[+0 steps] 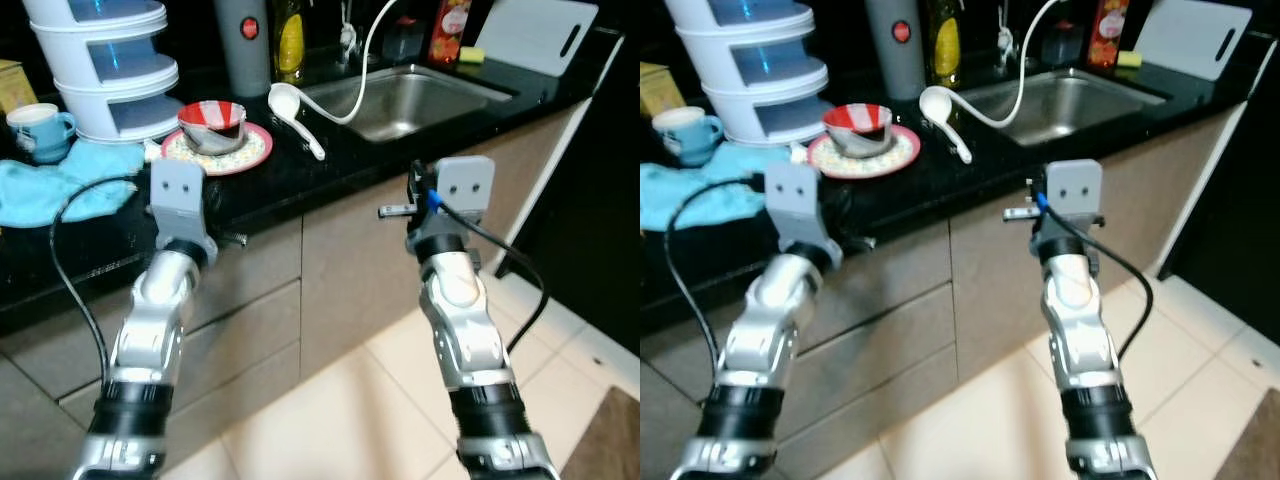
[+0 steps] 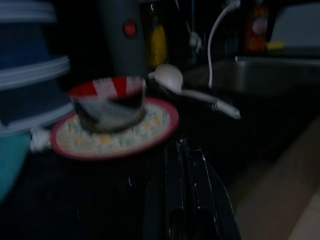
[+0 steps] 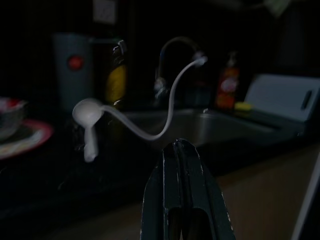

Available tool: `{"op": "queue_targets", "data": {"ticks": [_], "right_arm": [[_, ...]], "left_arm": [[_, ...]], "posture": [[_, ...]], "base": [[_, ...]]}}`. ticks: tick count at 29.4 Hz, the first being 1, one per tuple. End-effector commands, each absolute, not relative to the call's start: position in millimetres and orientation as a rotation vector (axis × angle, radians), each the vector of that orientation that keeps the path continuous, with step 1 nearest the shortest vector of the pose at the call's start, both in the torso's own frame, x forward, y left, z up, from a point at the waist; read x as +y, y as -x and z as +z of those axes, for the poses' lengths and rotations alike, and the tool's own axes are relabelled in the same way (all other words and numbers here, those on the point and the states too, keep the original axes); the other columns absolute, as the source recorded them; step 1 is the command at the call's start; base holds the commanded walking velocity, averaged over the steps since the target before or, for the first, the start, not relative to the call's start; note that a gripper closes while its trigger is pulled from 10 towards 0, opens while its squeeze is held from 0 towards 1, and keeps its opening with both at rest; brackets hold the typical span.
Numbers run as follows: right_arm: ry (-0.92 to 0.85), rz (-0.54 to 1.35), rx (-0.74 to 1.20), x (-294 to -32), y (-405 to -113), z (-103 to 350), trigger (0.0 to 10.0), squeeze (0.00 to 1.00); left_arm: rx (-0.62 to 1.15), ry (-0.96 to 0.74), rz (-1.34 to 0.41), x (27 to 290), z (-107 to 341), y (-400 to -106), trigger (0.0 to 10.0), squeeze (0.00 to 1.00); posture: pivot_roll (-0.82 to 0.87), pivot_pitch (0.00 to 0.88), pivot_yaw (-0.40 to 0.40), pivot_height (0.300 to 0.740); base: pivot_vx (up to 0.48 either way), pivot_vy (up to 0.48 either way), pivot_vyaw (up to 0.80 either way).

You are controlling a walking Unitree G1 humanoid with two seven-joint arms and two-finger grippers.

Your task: Kitchen organization

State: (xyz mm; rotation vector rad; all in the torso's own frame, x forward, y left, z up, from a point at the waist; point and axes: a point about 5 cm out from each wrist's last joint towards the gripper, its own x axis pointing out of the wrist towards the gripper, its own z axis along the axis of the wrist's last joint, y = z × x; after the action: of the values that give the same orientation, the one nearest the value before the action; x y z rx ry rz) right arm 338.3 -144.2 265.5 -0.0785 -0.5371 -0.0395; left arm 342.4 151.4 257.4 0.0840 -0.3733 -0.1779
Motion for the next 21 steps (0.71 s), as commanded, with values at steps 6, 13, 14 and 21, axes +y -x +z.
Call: {"op": "queue_targets", "data": {"ticks": [6, 13, 14, 21], "right_arm": [[0.069, -0.023, -0.534, -139, -336, 266, 10.0, 0.0], [0.065, -0.011, -0.52, -137, -336, 264, 10.0, 0.0], [0.065, -0.011, -0.52, -137, -336, 264, 10.0, 0.0], [0.06, -0.004, -0.531, -135, -336, 268, 10.0, 0.0]], "left_arm": [[-0.384, -0.09, -0.168, 157, 263, -341, 10.0, 0.0], [-0.424, -0.086, -0.17, 156, 276, -339, 10.0, 0.0], [-0.424, -0.086, -0.17, 156, 276, -339, 10.0, 0.0], [-0.472, -0.075, -0.171, 155, 293, -338, 10.0, 0.0]], "posture": [[-0.03, 0.092, 0.012, 0.74], [-0.03, 0.09, 0.009, 0.74], [-0.03, 0.09, 0.009, 0.74], [-0.03, 0.09, 0.009, 0.74]], "base": [[0.37, 0.0, 0.0], [0.355, 0.0, 0.0], [0.337, 0.0, 0.0], [0.34, 0.0, 0.0]]}}
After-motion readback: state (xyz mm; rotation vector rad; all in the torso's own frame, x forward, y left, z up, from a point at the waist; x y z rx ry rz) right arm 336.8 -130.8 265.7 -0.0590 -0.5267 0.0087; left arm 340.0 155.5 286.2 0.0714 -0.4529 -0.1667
